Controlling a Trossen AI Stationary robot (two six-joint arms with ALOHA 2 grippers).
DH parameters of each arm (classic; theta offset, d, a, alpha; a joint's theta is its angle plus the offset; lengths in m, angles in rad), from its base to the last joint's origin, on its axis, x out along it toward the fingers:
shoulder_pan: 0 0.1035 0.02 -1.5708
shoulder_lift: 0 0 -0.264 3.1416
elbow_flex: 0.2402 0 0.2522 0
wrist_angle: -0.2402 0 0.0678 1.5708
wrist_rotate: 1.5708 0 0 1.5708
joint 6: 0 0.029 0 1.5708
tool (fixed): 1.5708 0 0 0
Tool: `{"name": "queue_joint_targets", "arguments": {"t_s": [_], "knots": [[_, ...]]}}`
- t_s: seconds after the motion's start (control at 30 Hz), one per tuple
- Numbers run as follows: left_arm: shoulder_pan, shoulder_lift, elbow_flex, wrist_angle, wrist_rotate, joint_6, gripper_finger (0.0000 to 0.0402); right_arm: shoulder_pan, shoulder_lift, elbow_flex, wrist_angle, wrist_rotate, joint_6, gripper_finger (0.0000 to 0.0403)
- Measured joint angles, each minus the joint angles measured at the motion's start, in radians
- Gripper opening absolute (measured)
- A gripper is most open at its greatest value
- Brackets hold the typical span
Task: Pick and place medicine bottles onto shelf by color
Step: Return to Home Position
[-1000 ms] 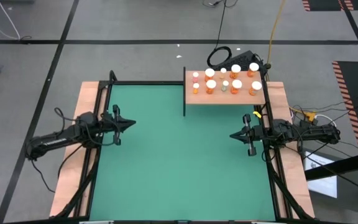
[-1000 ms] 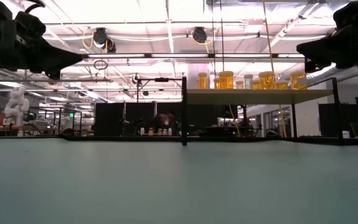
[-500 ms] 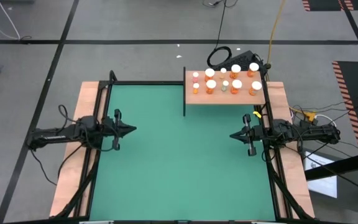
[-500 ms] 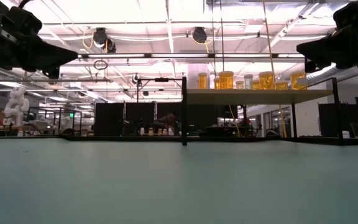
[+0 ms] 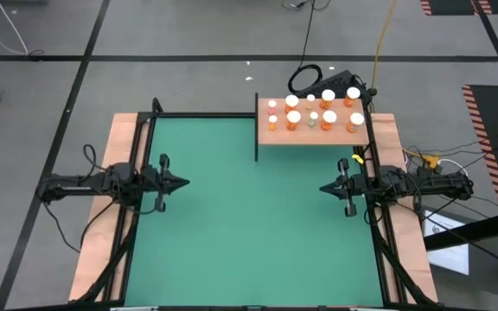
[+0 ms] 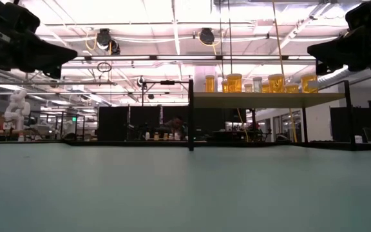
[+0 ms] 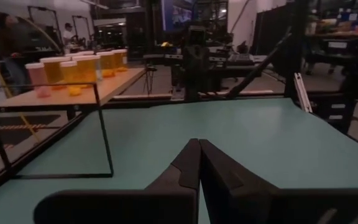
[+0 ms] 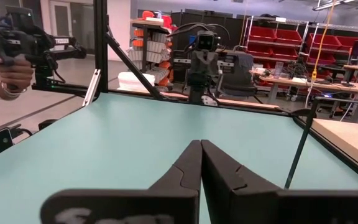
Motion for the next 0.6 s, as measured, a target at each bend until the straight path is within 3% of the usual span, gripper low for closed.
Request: {"name": "queue_joint_targets", "arguments": {"t_s": [0.6], "knots": [[-0.049,0.0,0.0,-0.001,0.006,0.082,0.0008,0.0,0.0,0.0,0.0,0.0,0.0,0.0]]}}
